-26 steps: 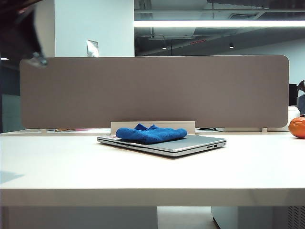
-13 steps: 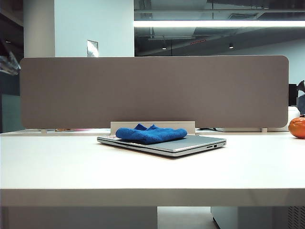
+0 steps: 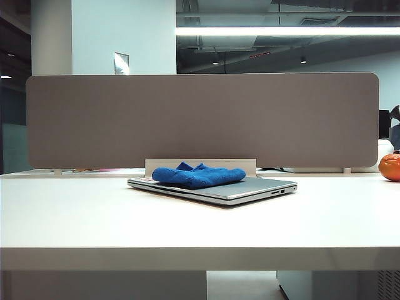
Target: Pick up the blue rag and put it over the laptop.
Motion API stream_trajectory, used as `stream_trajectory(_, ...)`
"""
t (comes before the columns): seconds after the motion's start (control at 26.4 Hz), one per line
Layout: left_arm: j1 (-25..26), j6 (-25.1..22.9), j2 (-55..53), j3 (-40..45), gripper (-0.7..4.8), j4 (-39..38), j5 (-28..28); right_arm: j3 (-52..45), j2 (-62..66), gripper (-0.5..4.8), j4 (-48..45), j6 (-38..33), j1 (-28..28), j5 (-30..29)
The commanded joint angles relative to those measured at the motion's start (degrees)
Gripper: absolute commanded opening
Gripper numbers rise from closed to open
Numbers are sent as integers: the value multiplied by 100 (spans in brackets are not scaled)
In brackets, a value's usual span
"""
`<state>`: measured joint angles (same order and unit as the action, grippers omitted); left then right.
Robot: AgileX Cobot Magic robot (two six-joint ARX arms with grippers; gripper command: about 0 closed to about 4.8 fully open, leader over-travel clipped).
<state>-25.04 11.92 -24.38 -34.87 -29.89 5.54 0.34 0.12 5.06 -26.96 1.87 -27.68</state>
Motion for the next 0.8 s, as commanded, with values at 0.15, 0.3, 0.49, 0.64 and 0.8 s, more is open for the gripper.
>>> stream_trajectory(0.15,7,20,356,63,-6,-149,107,-31,-13,-5,-101,278,-2,356)
stream_trajectory(0.3,7,44,358,216,-6,-273,109,-31,-13,-5,125,1119,-2,1034)
stream_trajectory(0.49,7,52,356,295,-6,-262,109,-31,-13,-5,396,2345,-2,2179)
stream_trajectory(0.64,7,50,356,295,-6,-262,109,-31,-13,-5,367,2444,-2,2791)
stream_trajectory(0.8,7,31,356,295,-6,-264,109,-31,-13,-5,358,2468,-4,2927)
